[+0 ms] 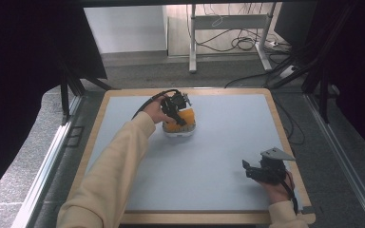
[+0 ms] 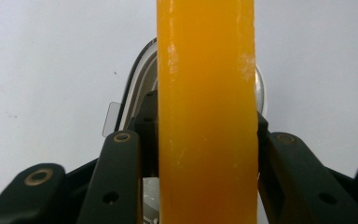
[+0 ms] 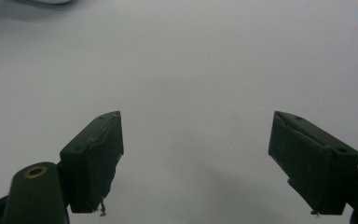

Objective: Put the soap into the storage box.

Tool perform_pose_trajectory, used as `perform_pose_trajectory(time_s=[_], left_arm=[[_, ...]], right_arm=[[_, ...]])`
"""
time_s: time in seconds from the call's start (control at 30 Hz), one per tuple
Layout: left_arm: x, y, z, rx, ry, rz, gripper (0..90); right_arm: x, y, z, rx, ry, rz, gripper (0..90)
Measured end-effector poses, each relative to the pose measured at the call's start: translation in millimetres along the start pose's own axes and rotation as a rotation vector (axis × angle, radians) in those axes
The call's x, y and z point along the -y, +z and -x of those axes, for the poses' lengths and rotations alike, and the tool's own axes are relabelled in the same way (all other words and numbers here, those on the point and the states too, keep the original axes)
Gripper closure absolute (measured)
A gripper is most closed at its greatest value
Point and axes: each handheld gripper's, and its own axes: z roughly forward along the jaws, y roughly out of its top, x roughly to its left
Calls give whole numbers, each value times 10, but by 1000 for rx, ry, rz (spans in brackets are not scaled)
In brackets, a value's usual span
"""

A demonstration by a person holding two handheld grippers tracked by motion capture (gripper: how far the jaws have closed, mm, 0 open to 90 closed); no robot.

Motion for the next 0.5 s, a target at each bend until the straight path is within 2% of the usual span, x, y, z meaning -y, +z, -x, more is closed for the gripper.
perform_pose_trajectory(time_s=[0.13,0.23,0.37,0.43,0.5], left_arm=[[3,39,-6,-3,26,-17,622],[12,57,-4,-4,18,-7,622],[23,91,-15,-12,35,-26,621],[26,103,-11,-37,25,-4,609],[21,72,-24,-37,14,31,558]], right_arm=[[0,0,0,1,1,-1,181],[0,1,-1,1,0,-2,181],[0,2,1,1,0,-2,181],[0,2,-1,-1,-2,-2,181],[0,3,-2,0,-1,-3,181]])
